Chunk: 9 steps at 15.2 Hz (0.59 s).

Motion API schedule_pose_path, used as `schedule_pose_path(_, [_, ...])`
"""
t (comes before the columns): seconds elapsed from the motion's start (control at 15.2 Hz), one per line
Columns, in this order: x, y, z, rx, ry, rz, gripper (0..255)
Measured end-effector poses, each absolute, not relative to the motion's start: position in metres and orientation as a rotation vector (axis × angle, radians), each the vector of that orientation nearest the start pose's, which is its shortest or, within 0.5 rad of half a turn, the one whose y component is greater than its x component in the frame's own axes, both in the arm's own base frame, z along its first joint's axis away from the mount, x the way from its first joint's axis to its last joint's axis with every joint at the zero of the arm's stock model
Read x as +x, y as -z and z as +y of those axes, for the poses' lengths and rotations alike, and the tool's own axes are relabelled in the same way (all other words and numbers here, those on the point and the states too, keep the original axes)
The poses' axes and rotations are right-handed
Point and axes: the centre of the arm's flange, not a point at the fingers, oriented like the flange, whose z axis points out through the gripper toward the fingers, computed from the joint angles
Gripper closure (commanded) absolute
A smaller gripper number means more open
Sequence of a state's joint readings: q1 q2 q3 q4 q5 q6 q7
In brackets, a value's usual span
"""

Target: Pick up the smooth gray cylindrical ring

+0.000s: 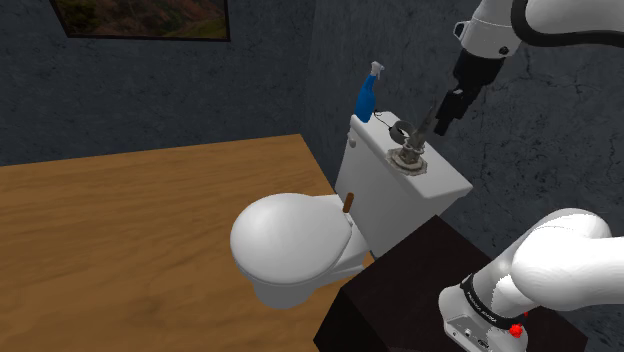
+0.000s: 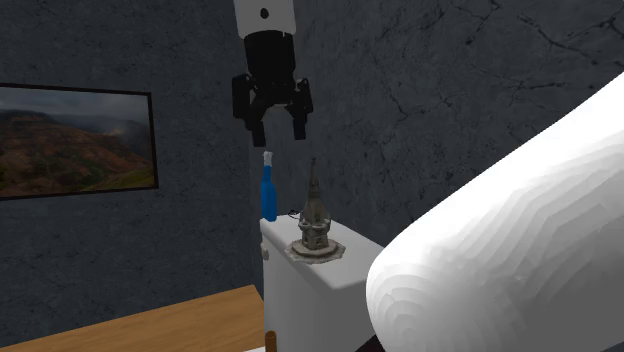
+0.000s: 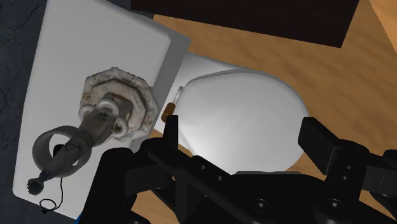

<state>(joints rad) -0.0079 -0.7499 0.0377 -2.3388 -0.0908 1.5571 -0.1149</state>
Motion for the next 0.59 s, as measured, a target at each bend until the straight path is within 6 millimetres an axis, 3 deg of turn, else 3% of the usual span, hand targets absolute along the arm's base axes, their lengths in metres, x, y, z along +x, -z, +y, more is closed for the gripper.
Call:
schedule_pose_path(0.2, [0.323, -0.577, -0.006, -3.248, -0.051, -0.210, 0])
schedule_pose_path(0.59, [0.361, -0.535, -0.055, -3.242, 0.005, -0.167, 0])
